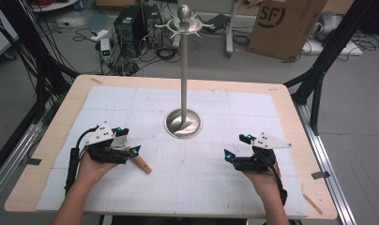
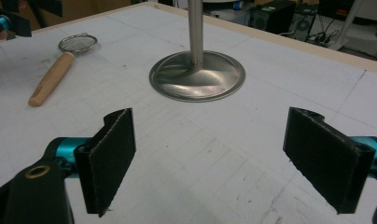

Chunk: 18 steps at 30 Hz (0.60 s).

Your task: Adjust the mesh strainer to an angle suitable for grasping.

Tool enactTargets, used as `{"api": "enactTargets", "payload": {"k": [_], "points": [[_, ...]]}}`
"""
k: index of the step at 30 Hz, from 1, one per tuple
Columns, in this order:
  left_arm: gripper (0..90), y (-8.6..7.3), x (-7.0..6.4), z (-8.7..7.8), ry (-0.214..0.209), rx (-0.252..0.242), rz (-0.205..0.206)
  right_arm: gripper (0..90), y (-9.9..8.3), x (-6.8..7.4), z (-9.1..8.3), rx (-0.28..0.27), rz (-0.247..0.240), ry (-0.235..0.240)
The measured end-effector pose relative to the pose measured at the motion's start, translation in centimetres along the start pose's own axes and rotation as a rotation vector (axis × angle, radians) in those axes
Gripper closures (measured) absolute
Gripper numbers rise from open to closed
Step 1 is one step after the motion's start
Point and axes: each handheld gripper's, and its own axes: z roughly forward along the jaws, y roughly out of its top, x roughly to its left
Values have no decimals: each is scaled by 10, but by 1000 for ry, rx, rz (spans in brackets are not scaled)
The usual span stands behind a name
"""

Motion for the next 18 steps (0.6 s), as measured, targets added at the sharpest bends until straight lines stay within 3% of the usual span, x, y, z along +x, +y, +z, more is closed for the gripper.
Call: {"api": "enactTargets", "payload": {"k": [12,18], "points": [[217,-2,-3,3,-28,24,25,160,-2,0,1,19,1,-7],[333,-5,-1,1,-56,54,26,160,-2,0,2,24,3,-11]]}}
